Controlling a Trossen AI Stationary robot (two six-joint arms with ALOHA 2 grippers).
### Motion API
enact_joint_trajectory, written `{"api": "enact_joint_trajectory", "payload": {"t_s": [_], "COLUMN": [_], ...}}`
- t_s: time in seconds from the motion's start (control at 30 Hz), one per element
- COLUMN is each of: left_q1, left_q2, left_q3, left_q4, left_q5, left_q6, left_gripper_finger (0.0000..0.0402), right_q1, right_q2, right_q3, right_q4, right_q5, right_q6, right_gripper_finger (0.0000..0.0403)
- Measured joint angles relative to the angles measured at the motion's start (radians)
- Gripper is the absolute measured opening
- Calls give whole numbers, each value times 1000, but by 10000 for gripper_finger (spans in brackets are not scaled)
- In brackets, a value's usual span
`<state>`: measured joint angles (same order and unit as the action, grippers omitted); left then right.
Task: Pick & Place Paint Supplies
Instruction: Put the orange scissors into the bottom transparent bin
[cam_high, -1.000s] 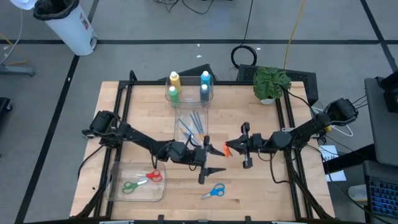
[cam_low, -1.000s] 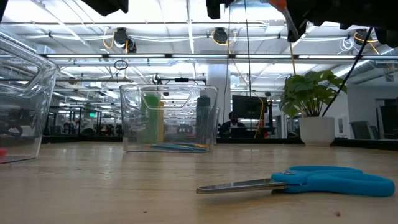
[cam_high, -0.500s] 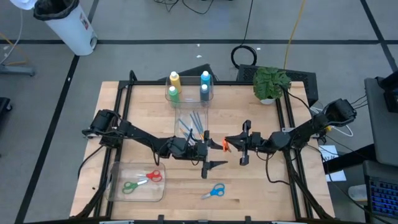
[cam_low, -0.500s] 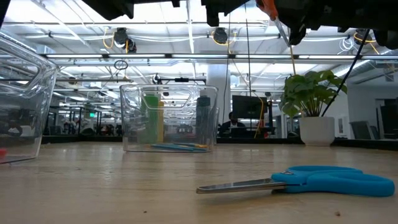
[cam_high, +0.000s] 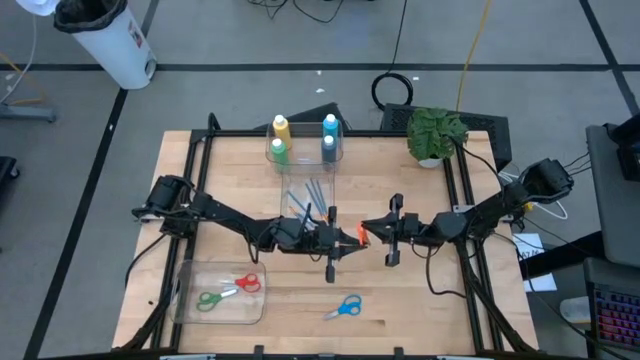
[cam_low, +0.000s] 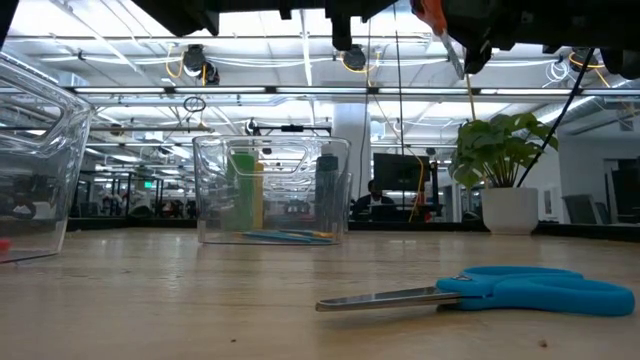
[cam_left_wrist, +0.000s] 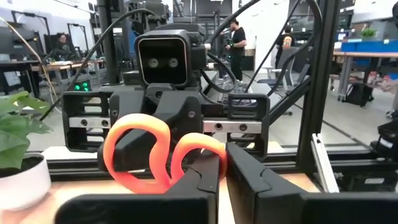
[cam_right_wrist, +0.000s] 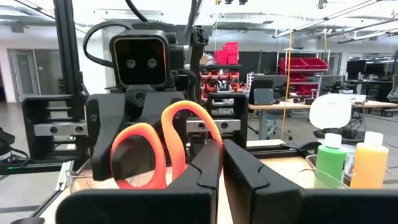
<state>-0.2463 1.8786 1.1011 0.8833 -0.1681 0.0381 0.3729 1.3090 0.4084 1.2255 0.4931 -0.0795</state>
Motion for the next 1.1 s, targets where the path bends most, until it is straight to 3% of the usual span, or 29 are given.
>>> {"api": "enact_joint_trajectory", "payload": {"t_s": [0.2, 0.3, 0.57, 0.83, 1.1], "left_q1": [-20, -51, -228, -480, -691], "left_q2": [-66, -170, -448, -537, -524], "left_q3": [0, 0, 1, 1, 0], "left_q4": [-106, -285, -828, -1311, -1561], "left_q5": [-2, -26, -242, -390, -376], "left_q6": [-42, -43, -129, -501, -842], "left_gripper_finger": [30, 17, 20, 14, 8], "right_q1": [10, 23, 42, 42, 41], "right_q2": [-8, -30, -97, -105, -105], "right_q3": [0, 0, 0, 0, 0], "right_q4": [-16, -57, -176, -200, -203], "right_q5": [0, 4, 5, 4, 4], "right_q6": [15, 15, 15, 15, 16], "right_gripper_finger": [38, 70, 132, 143, 140]}}
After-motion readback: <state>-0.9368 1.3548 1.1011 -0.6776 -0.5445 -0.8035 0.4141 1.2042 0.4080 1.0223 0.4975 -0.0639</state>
